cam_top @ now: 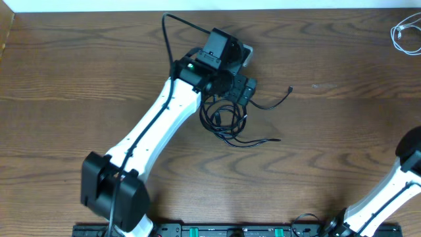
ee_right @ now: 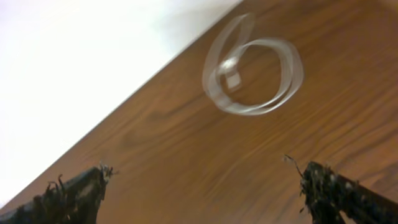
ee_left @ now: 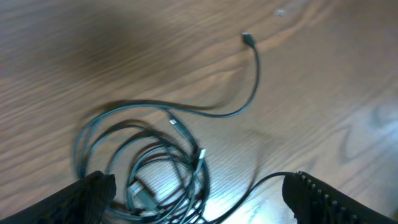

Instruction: Untangle cables

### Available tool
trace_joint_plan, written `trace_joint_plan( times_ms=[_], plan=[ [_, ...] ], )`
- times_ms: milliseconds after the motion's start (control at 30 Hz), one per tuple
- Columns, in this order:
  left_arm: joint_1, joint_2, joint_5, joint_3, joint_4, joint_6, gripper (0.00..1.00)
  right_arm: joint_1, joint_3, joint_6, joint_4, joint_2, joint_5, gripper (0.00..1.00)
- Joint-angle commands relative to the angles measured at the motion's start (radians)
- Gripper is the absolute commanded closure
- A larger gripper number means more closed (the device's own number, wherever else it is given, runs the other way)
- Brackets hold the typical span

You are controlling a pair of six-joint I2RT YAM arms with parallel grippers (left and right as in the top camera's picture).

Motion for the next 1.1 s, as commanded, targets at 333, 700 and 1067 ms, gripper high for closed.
trace_joint_plan(
  times_ms=[333, 700, 1067],
  plan=[
    [0.231, -0.230, -0.195, 0.018, -0.383, -0.299, 0.08, 0.264, 0.014, -0.297, -0.434, -0.089, -0.272, 0.01],
    [0.489, -0.228, -0.196, -0.021, -0.480, -0.233, 0.08, 0.621, -0.013, -0.558, -0.654, -0.080, -0.098, 0.01],
    [0.584, -0.225, -0.196, -0.021, -0.481, -0.211, 0.08, 0.888, -0.336, -0.573, -0.532, -0.080, -0.047, 0.04]
  ],
)
